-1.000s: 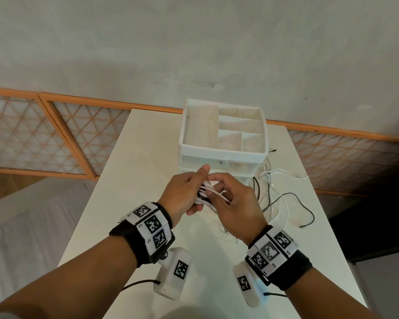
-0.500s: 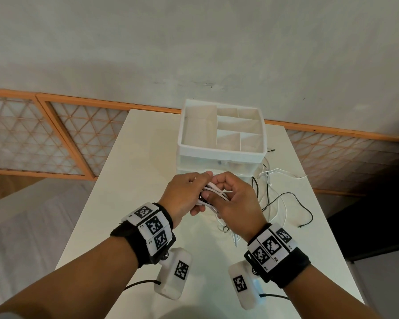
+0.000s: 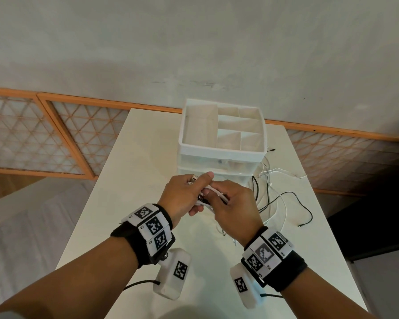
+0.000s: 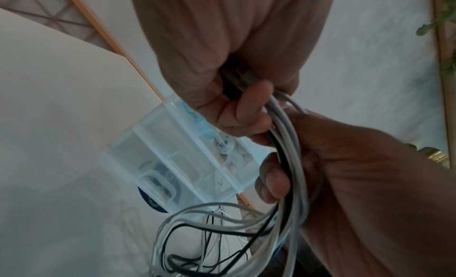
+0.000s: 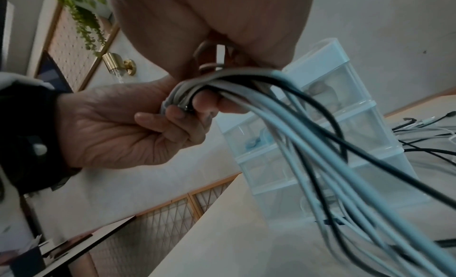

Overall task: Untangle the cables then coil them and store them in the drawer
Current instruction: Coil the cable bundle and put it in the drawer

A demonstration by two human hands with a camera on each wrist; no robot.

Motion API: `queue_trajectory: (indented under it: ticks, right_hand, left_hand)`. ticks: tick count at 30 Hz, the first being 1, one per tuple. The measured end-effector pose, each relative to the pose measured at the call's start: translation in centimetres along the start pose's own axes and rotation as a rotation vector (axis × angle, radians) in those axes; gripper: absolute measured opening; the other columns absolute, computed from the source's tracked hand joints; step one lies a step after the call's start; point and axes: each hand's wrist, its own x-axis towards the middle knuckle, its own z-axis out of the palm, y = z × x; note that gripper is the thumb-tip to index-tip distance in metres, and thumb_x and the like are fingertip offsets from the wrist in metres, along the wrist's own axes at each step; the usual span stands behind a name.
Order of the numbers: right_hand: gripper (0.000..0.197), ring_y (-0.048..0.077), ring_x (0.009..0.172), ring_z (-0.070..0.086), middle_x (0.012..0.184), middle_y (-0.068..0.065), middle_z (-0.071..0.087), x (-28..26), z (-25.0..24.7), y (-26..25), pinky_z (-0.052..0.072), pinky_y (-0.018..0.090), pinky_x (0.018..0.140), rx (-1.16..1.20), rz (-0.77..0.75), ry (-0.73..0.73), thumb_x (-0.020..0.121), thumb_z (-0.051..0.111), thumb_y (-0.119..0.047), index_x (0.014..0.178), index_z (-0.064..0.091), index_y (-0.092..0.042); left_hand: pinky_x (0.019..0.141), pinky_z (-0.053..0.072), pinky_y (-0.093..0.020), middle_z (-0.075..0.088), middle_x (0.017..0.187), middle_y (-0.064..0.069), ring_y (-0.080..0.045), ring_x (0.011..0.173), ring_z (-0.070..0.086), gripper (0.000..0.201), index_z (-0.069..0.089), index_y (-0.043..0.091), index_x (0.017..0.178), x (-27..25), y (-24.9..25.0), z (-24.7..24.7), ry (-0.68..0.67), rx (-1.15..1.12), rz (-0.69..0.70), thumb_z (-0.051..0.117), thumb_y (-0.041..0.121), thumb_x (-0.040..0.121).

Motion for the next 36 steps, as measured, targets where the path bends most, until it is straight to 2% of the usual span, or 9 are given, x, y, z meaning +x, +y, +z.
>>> queue_trajectory:
  ticks: [4, 8, 11, 14, 17, 21, 25, 32, 36]
  right_hand:
    - [0.045, 0.006, 0.062, 0.065, 0.086, -0.002, 0.072, -0.2, -1.2, 0.0, 0.053, 0.025, 0.058, 0.076, 0.149, -0.204, 0.082, 0.079, -0.033, 0.120, 0.056, -0.027]
    - [0.029, 0.008, 0.050, 0.045, 0.056, -0.006, 0.054, 0.4, -2.1, 1.6, 0.039, 0.022, 0.052, -0.264, 0.120, -0.265, 0.085, 0.076, -0.035, 0.070, 0.056, -0.021]
    - [0.039, 0.016, 0.051, 0.048, 0.050, -0.005, 0.049, 0.9, -2.0, 2.7, 0.042, 0.032, 0.053, -0.334, 0.075, -0.155, 0.087, 0.072, -0.029, 0.056, 0.055, -0.012]
    - [0.025, 0.026, 0.059, 0.057, 0.058, 0.003, 0.061, 1.1, -0.9, 1.4, 0.044, 0.033, 0.056, -0.379, 0.004, -0.219, 0.082, 0.065, -0.027, 0.063, 0.059, -0.013]
    - [0.026, 0.029, 0.085, 0.066, 0.094, 0.016, 0.071, 1.6, 0.1, -1.0, 0.053, 0.040, 0.075, -0.292, -0.128, -0.225, 0.083, 0.057, -0.022, 0.100, 0.068, -0.006]
    - [0.019, 0.018, 0.076, 0.067, 0.084, 0.002, 0.069, 2.7, -1.8, -1.7, 0.057, 0.037, 0.068, -0.141, -0.104, -0.167, 0.080, 0.070, -0.008, 0.096, 0.060, -0.011]
    - [0.022, 0.014, 0.076, 0.066, 0.081, -0.002, 0.071, 2.1, -4.1, 1.2, 0.053, 0.026, 0.072, -0.051, 0.008, -0.264, 0.076, 0.079, -0.004, 0.088, 0.064, -0.016]
    - [0.019, 0.008, 0.074, 0.055, 0.072, -0.019, 0.062, 4.2, -8.3, 1.2, 0.042, 0.015, 0.068, -0.257, -0.093, 0.040, 0.076, 0.082, -0.010, 0.077, 0.065, -0.019]
    - [0.022, 0.006, 0.061, 0.050, 0.066, -0.013, 0.055, 3.1, -8.6, 0.2, 0.043, 0.019, 0.060, -0.041, -0.121, -0.055, 0.080, 0.078, -0.006, 0.082, 0.057, -0.013]
  left_hand:
    - [0.040, 0.033, -0.025, 0.061, 0.057, -0.013, -0.025, 0.045, 0.050, 0.032, 0.066, -0.004, 0.077, 0.3, 0.5, -0.5, 0.140, -0.038, 0.000, 0.065, 0.027, 0.087]
    - [0.042, 0.039, -0.027, 0.063, 0.065, -0.012, -0.020, 0.047, 0.055, 0.018, 0.067, 0.002, 0.080, 0.0, 1.3, -1.6, 0.050, -0.027, 0.006, 0.062, 0.017, 0.089]
    - [0.074, 0.049, -0.031, 0.067, 0.099, -0.001, -0.015, 0.083, 0.066, 0.034, 0.062, 0.010, 0.107, 0.4, 0.9, -2.4, 0.063, 0.396, -0.018, 0.060, 0.042, 0.093]
    - [0.090, 0.043, -0.028, 0.062, 0.120, 0.004, -0.015, 0.109, 0.058, 0.045, 0.055, 0.019, 0.124, 0.0, 2.1, -1.2, 0.152, 0.559, 0.274, 0.053, 0.053, 0.094]
    - [0.093, 0.050, -0.036, 0.071, 0.110, 0.002, -0.017, 0.099, 0.066, 0.053, 0.056, 0.030, 0.120, -1.1, 3.0, 1.7, -0.075, 0.661, 0.401, 0.032, 0.069, 0.093]
    - [0.082, 0.053, -0.041, 0.071, 0.084, -0.004, -0.023, 0.079, 0.066, 0.079, 0.063, 0.023, 0.093, -0.7, 3.0, 1.1, -0.057, 0.744, 0.272, 0.010, 0.081, 0.086]
    - [0.055, 0.035, -0.030, 0.052, 0.056, -0.002, -0.019, 0.055, 0.049, 0.069, 0.052, 0.008, 0.059, 0.2, 4.1, -0.7, -0.050, 0.824, 0.224, 0.035, 0.062, 0.097]
    - [0.041, 0.021, -0.021, 0.037, 0.048, 0.004, -0.012, 0.038, 0.024, 0.055, 0.059, 0.011, 0.072, 0.3, 5.1, -1.7, -0.300, 0.620, -0.102, 0.051, 0.062, 0.092]
    - [0.041, 0.021, -0.024, 0.033, 0.050, 0.005, -0.012, 0.042, 0.022, 0.046, 0.055, 0.014, 0.073, 1.1, 7.0, -2.5, -0.116, 0.270, -0.130, 0.055, 0.055, 0.093]
